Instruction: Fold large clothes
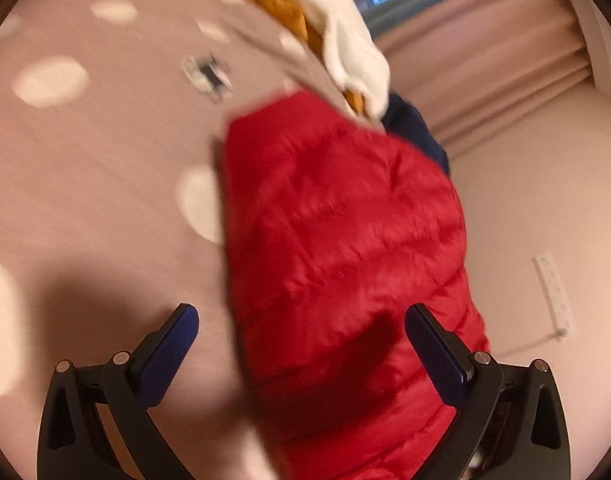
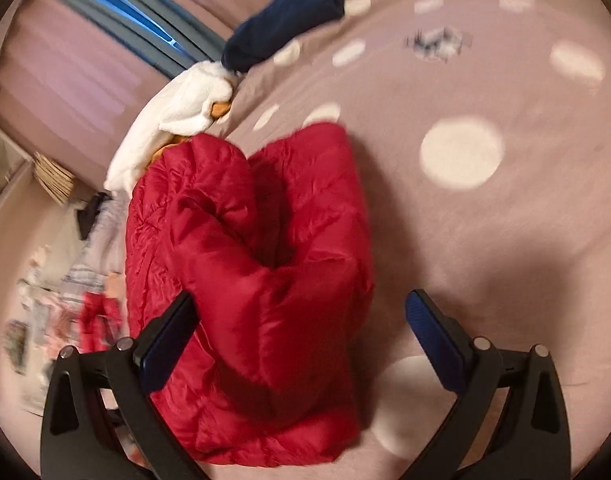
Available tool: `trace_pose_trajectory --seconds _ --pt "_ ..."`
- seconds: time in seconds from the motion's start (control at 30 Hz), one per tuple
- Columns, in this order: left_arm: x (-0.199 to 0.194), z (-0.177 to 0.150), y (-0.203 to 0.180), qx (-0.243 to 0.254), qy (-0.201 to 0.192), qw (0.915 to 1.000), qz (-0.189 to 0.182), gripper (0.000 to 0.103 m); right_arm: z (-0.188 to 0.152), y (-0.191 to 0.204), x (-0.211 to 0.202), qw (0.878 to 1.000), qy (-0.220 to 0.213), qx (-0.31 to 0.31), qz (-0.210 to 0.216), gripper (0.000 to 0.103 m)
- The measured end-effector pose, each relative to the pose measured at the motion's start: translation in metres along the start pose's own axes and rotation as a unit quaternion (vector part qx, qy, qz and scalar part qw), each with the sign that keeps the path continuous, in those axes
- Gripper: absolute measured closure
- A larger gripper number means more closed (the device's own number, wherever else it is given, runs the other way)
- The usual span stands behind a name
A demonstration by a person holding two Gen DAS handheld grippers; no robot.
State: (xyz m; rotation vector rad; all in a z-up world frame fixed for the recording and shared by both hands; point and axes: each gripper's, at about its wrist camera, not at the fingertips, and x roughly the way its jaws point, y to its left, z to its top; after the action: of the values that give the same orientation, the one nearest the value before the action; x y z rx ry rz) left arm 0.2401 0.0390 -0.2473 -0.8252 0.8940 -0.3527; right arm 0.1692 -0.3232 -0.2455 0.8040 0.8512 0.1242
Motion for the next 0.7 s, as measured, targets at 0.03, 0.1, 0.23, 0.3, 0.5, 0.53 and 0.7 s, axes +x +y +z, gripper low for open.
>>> trace_pose_trajectory --seconds 0.03,0.1,0.23,0.3,0.5,0.53,0.7 --pt "0.011 0.0 0.0 -0.005 0.023 0.9995 -0.02 0.002 -0.002 -0.004 0.009 0.999 0.012 0.02 0.027 0.0" --pt "0.038 0.001 0.003 -0.026 0.072 0.9943 -0.075 0.002 -0.008 -0.01 0.029 0.995 0.039 0.057 0.076 0.0" --pt "0.061 0.004 -0.002 -0.017 0.073 0.9911 -0.11 0.002 -0.02 0.009 0.051 0.996 0.036 0.02 0.076 0.0" --pt "0.068 0.006 -0.006 -0.003 0.065 0.9928 -0.1 0.002 -0.024 0.015 0.055 0.997 0.023 -0.002 0.071 0.013" --pt "0.07 0.006 -0.021 0.022 0.043 0.9963 -0.072 0.016 -0.027 0.013 0.053 0.995 0.004 -0.006 0.098 0.052" --pt "0.068 0.005 -0.025 0.025 0.038 0.9967 -0.066 0.018 -0.03 0.02 0.05 0.996 -0.003 -0.022 0.085 0.053" --pt "0.048 0.012 -0.046 0.044 0.017 0.9973 -0.056 0.019 -0.038 0.062 0.029 0.994 -0.031 -0.093 0.052 0.06"
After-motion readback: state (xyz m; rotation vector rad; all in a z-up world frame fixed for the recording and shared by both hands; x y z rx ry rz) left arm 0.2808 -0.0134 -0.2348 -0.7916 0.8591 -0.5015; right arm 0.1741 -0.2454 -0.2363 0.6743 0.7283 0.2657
